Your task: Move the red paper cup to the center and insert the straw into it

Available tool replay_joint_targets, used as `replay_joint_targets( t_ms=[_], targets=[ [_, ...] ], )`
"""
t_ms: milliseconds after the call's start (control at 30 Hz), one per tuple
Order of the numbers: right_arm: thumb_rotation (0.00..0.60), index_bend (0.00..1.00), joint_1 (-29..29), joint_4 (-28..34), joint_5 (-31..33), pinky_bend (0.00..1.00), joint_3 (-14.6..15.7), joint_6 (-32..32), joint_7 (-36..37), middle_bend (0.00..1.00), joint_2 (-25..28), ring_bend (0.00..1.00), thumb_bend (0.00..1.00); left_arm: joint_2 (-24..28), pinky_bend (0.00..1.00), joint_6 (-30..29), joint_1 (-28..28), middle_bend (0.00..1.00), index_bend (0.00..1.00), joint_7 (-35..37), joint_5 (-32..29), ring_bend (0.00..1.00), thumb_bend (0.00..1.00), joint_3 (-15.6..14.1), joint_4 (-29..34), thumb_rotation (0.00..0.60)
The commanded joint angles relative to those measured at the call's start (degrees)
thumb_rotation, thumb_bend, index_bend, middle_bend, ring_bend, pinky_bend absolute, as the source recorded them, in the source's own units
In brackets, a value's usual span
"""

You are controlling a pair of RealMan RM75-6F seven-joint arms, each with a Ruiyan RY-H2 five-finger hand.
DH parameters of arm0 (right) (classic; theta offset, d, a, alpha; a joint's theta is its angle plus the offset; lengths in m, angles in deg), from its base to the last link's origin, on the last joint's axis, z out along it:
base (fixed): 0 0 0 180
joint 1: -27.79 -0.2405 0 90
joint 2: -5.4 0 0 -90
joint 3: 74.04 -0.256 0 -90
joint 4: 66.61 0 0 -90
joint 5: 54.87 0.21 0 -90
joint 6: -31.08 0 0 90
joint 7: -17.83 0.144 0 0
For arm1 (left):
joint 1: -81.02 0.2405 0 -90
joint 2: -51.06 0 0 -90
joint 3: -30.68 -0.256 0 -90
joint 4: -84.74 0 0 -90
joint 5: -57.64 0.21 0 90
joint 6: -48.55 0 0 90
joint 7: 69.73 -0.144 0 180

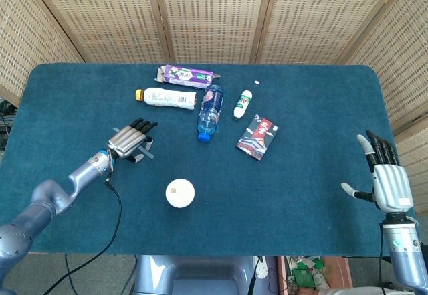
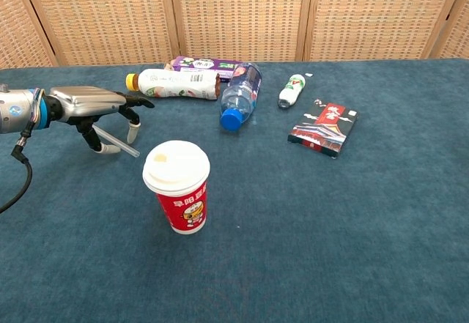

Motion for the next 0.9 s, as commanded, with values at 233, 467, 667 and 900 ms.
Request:
replay_joint_targets(
  t_ms=[233,467,667,900],
  targets=[
    [0.6,0.0,0.0,0.0,0.0,0.0,0.0,0.0,0.3,0.0,0.0,0.0,0.0,-0.8,0.0,0.2,-0.2,0.0,0.48,0.1,0.1,0.0,0.37,-0.4,-0.6,0.6],
    [0.6,0.0,0.0,-0.1,0.0,0.0,0.0,-0.1,0.5,0.0,0.1,0.0,0.0,-1.8,0.0,0.2,-0.1,0.0,0.48,-0.1,0.0,0.0,0.37,-0.6,-1.5,0.6],
    [0.6,0.0,0.0,0.0,0.0,0.0,-0.1,-0.3,0.8,0.0,0.1,0.0,0.0,-2.8,0.0,0.2,0.1,0.0,0.49,0.0,-0.4,0.0,0.37,-0.4,-2.3,0.6],
    [0.6,0.0,0.0,0.0,-0.2,0.0,-0.1,-0.2,1.3,0.0,0.2,0.0,0.0,-3.1,0.0,-0.4,0.6,0.0,0.58,-1.1,-1.0,0.0,0.37,0.1,-2.5,0.6]
  ],
)
